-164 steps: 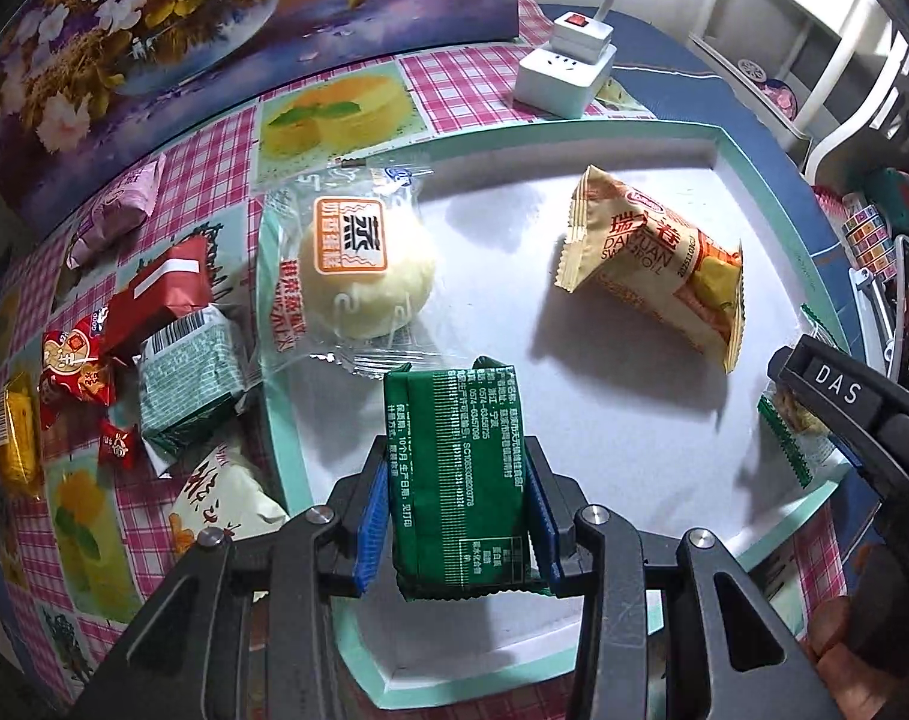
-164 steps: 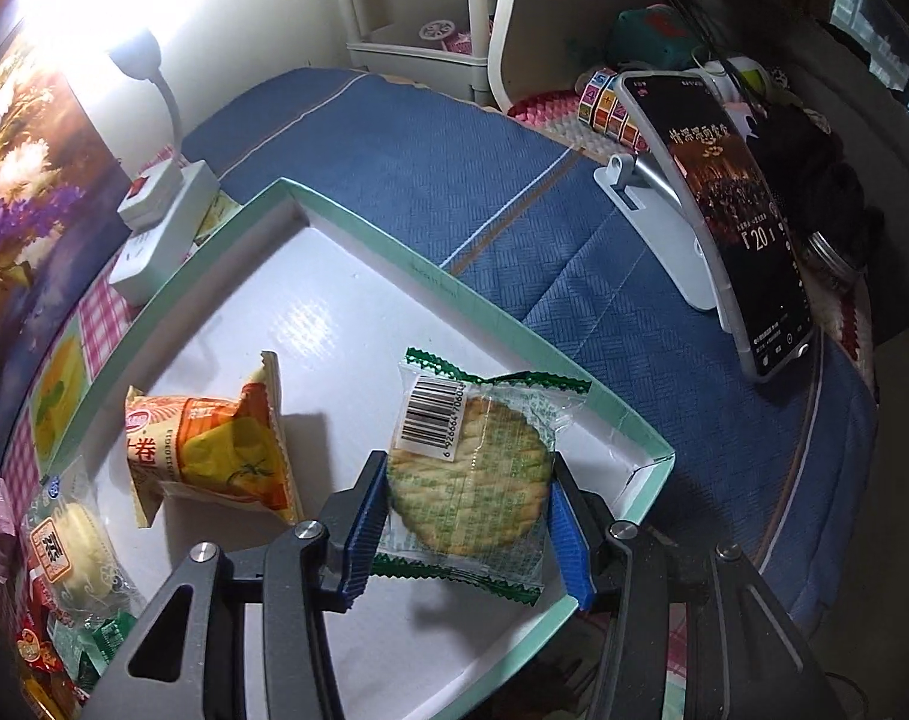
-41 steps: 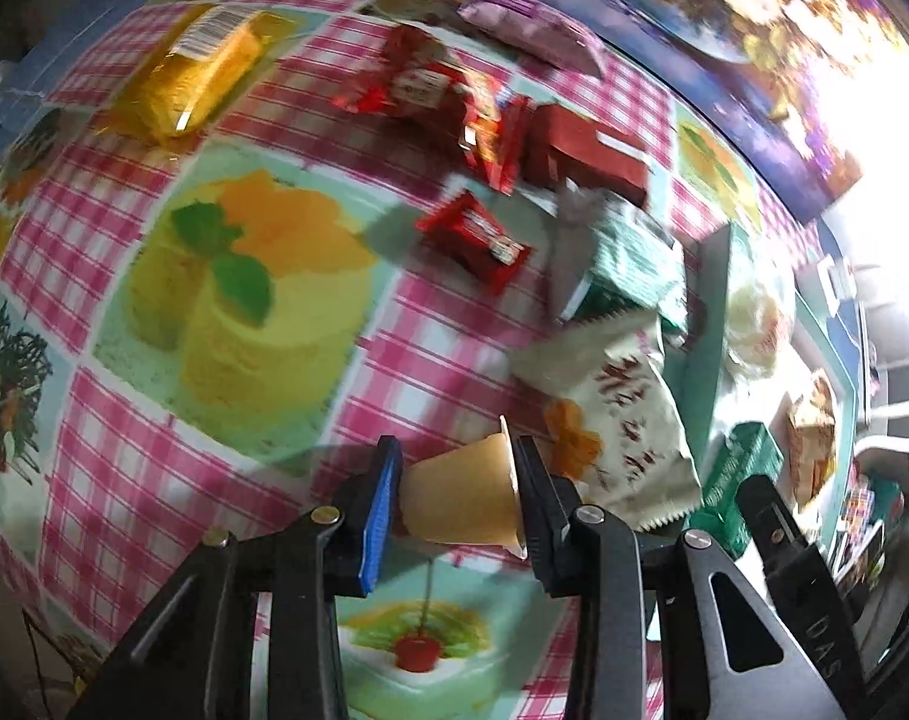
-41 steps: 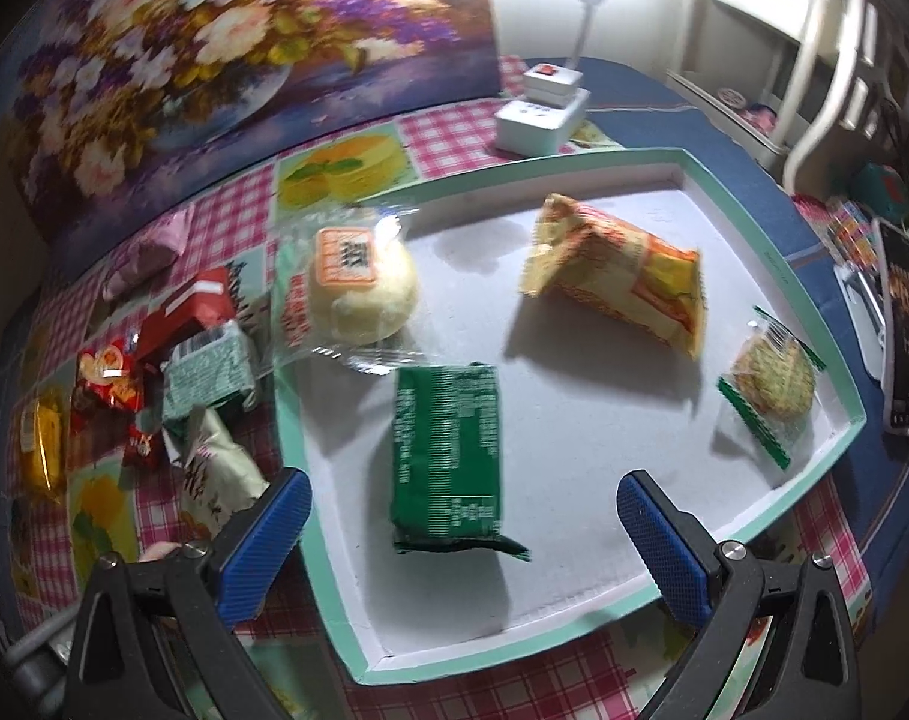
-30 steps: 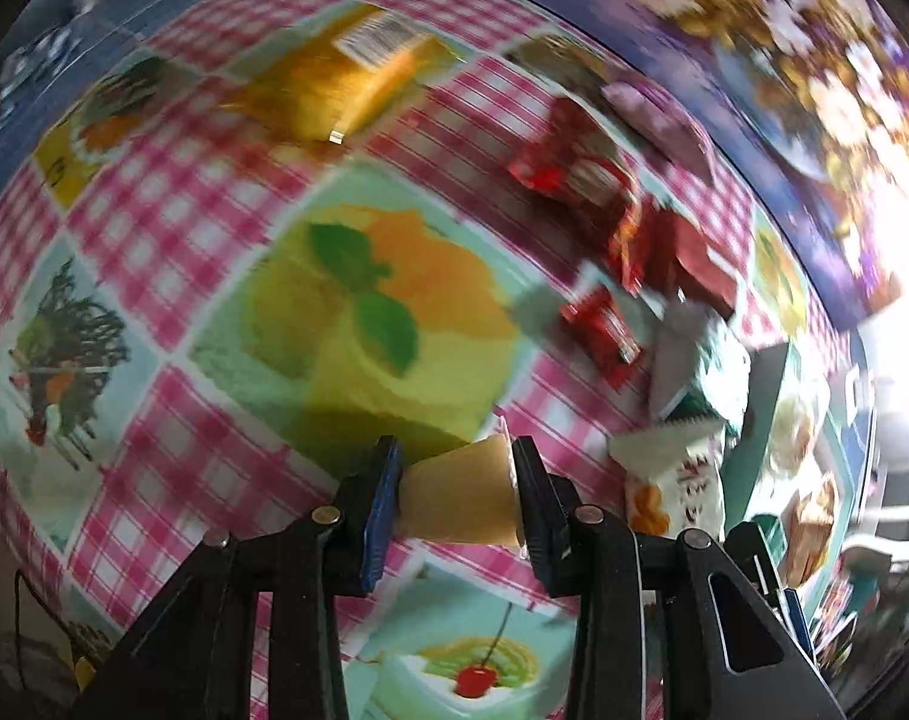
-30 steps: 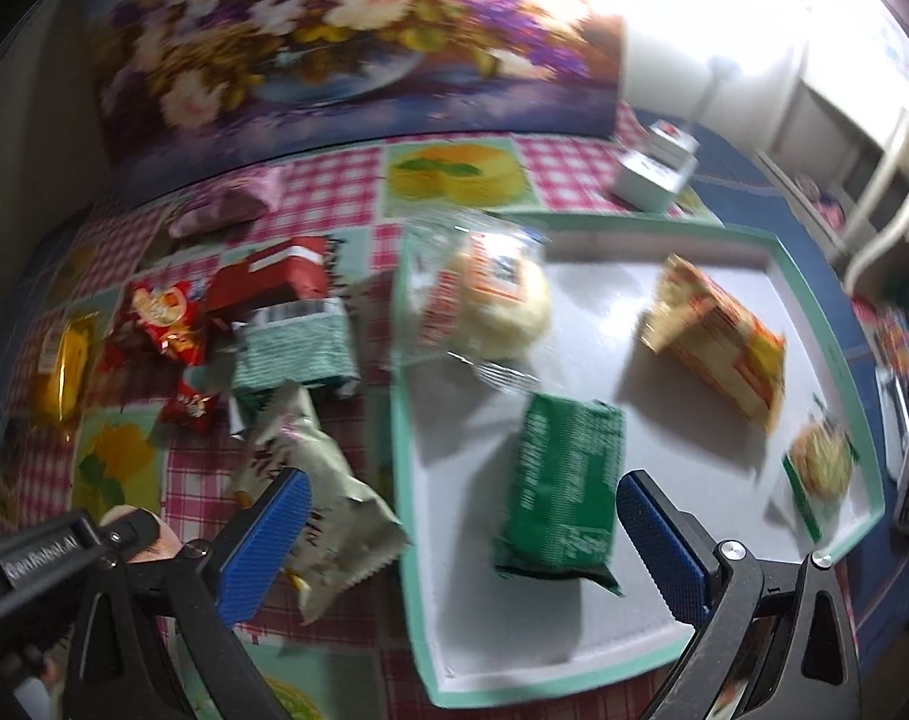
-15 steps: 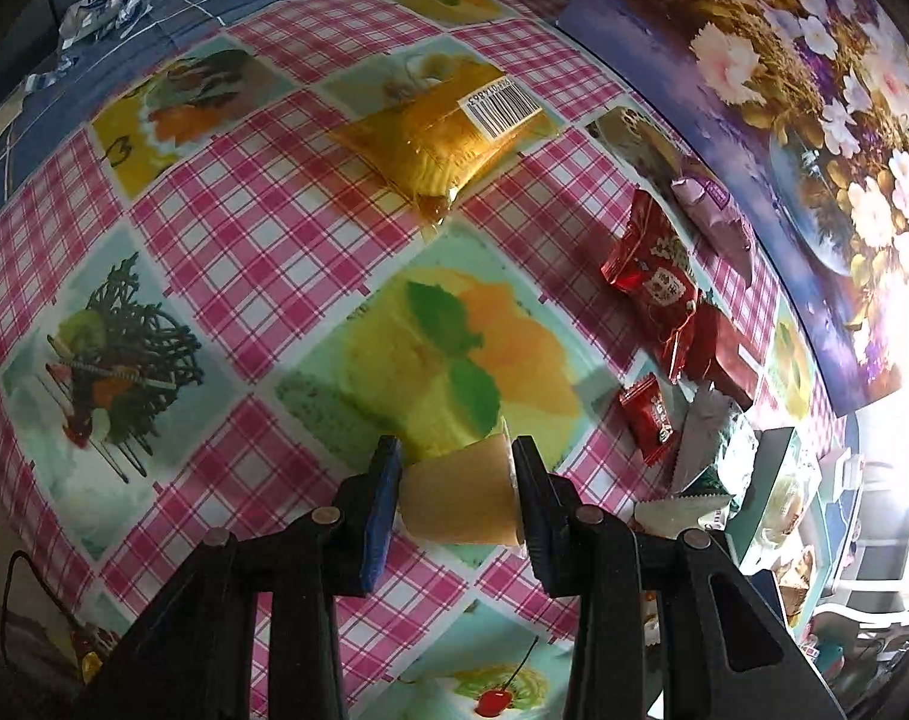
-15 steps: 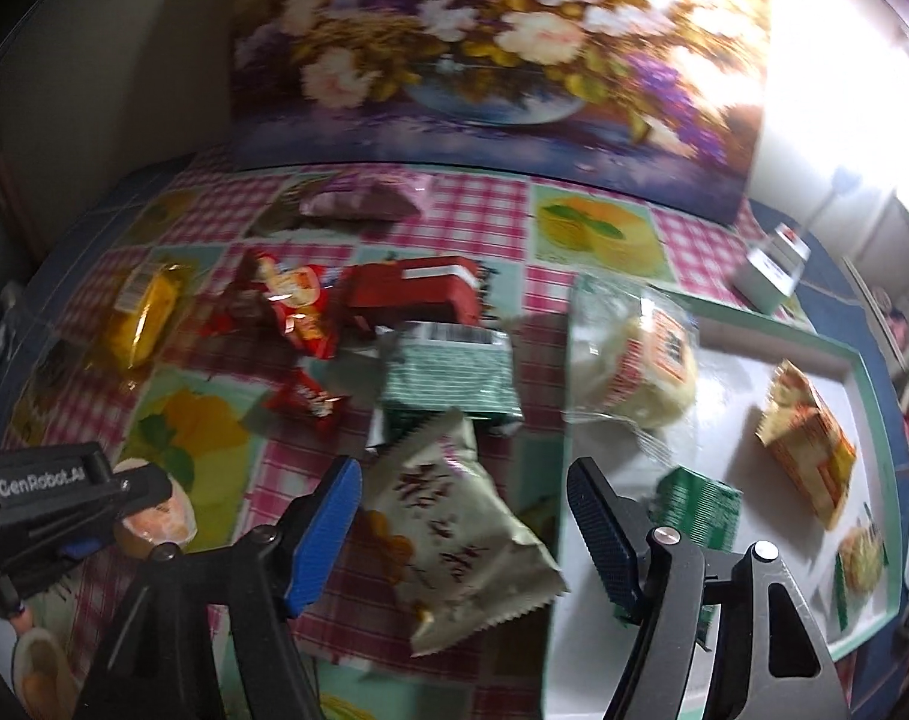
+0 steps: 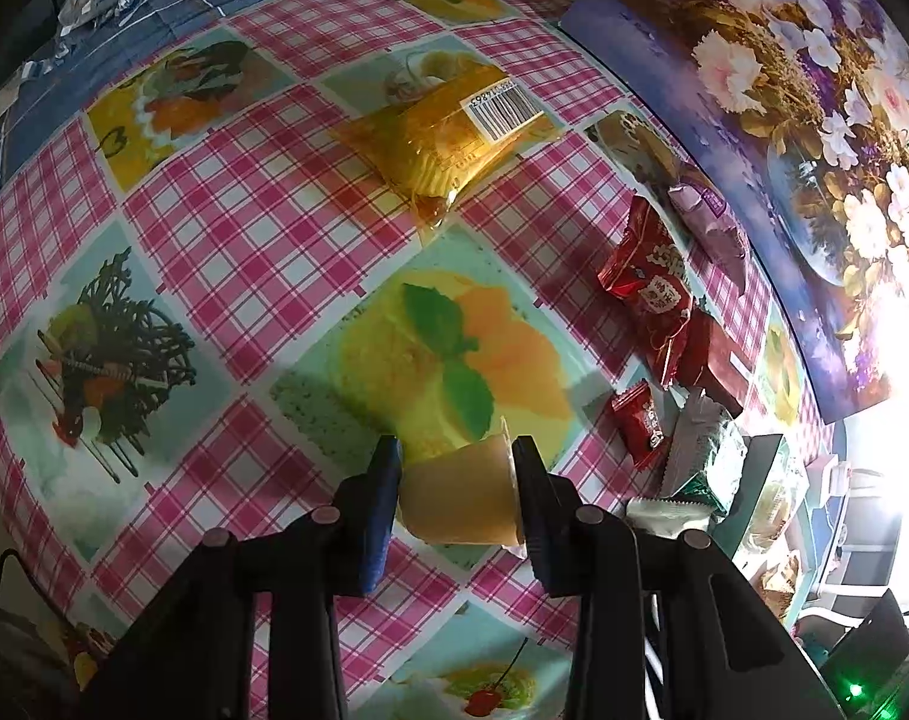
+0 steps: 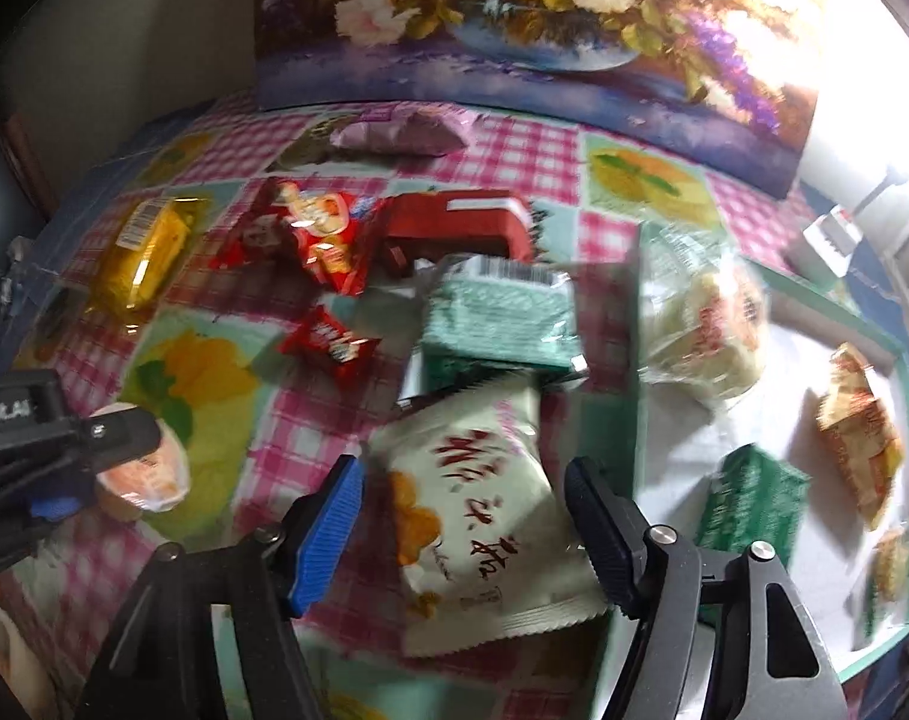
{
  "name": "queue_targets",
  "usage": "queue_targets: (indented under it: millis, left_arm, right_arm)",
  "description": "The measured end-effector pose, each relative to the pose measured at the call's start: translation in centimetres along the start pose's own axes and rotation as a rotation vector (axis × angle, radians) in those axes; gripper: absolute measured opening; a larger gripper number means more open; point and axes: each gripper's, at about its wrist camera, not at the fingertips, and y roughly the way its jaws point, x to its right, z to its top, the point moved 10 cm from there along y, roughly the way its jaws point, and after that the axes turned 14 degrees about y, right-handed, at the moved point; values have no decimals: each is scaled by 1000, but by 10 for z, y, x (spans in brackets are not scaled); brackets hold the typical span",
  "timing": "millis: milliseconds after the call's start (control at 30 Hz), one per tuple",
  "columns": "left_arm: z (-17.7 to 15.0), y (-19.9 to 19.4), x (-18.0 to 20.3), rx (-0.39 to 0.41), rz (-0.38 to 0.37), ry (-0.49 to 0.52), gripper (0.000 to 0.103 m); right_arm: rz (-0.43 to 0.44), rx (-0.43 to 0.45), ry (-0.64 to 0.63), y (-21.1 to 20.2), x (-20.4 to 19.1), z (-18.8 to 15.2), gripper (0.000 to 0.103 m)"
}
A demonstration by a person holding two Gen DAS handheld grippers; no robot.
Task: Organize snacks
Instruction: 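Grasp white pastry pack with right gripper while left gripper holds yellow cup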
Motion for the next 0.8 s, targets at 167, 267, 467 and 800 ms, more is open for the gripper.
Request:
queue_targets:
  millis: [167, 267, 467, 800]
  left_arm:
    - [0, 0, 0, -1, -3, 2, 39]
    - [-1, 0, 0, -2, -2, 5, 39]
    - [0, 1, 1, -1, 0, 10, 39]
    - [8, -15, 12, 59, -9, 53, 39]
  right_arm:
    - [-1, -30, -2, 7, -2, -6, 57]
    - [-16, -30, -11, 7, -2, -9, 57]
    - [-30, -19, -25, 7, -4, -9, 55]
    - [45, 40, 74, -24, 2, 8, 54]
